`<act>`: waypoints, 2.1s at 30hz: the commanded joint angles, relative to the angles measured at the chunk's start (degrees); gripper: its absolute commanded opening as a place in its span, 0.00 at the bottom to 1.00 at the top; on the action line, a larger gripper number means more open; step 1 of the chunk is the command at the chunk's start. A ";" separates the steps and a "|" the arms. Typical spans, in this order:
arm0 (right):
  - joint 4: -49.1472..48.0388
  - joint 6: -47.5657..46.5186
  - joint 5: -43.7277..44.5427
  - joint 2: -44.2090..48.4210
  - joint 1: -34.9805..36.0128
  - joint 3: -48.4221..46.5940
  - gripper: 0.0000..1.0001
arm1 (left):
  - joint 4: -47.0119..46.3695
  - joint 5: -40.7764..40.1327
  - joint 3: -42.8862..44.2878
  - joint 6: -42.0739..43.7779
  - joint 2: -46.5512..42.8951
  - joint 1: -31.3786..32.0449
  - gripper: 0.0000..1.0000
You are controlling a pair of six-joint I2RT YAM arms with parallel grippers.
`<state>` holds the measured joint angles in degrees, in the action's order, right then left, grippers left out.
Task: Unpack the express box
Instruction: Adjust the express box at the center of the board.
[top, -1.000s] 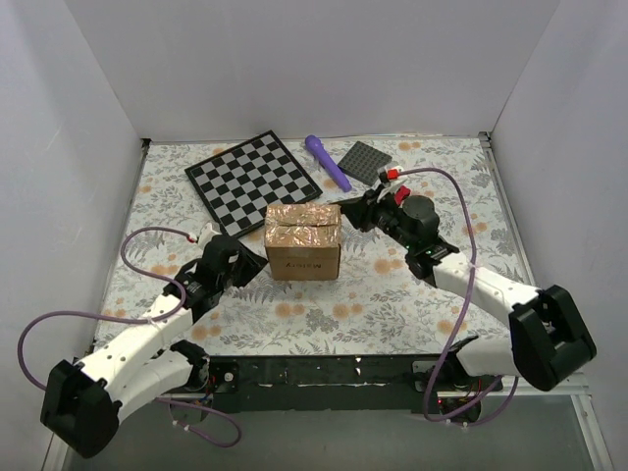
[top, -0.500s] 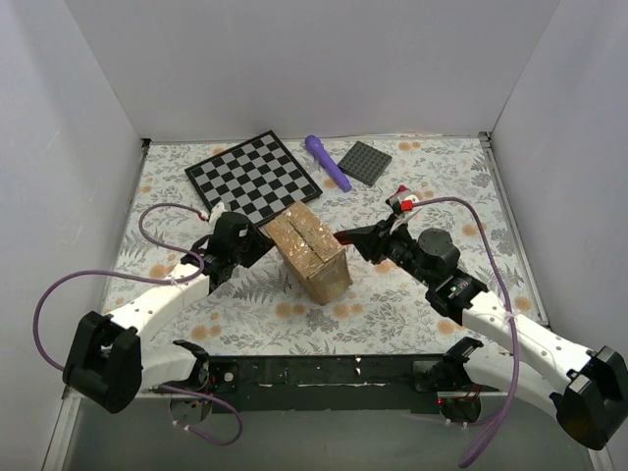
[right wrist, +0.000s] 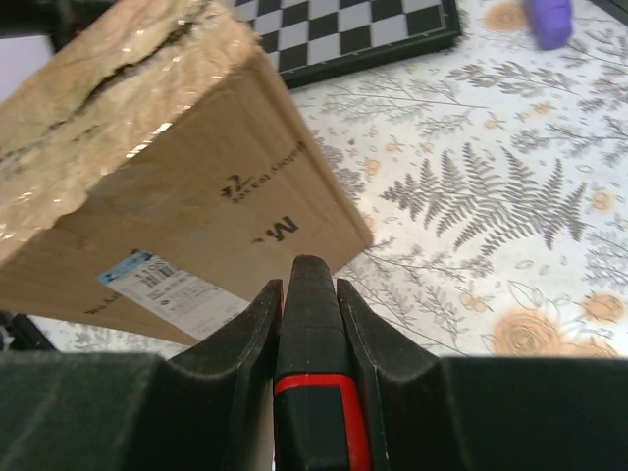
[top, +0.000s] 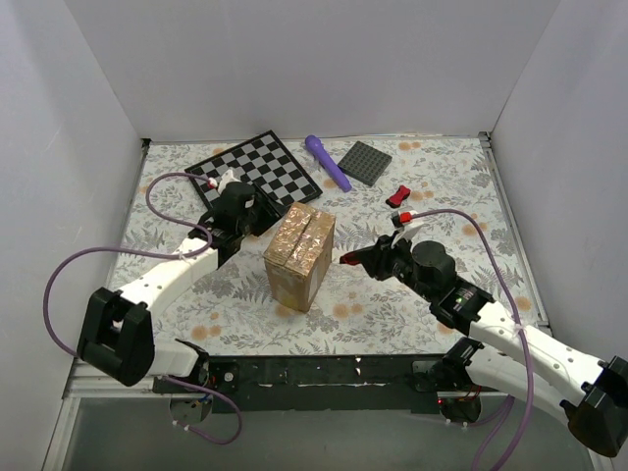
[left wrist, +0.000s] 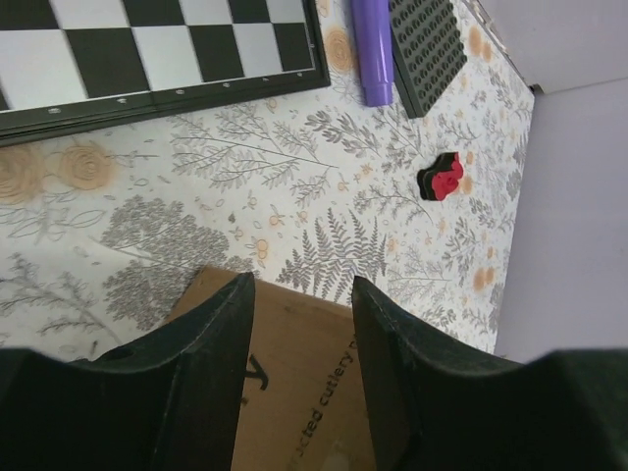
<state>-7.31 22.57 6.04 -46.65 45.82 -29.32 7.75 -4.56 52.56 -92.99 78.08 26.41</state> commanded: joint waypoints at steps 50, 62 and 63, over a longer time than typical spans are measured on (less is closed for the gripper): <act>-12.74 -6.39 -4.23 -21.03 -9.17 -13.13 0.01 | 12.97 1.07 -15.48 -6.95 -17.26 -5.30 0.47; -16.77 -4.02 -3.39 -32.35 -13.30 -23.49 0.01 | 27.42 11.28 -23.10 -9.40 -43.52 -8.13 0.00; -17.99 -4.37 -3.75 -33.93 -13.74 -24.11 0.01 | 26.89 14.11 -23.72 -9.32 -45.37 -8.13 0.00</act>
<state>-18.37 17.67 4.19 -77.43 33.30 -48.40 31.55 -0.99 32.56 -100.73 39.68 18.11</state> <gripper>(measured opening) 0.314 0.015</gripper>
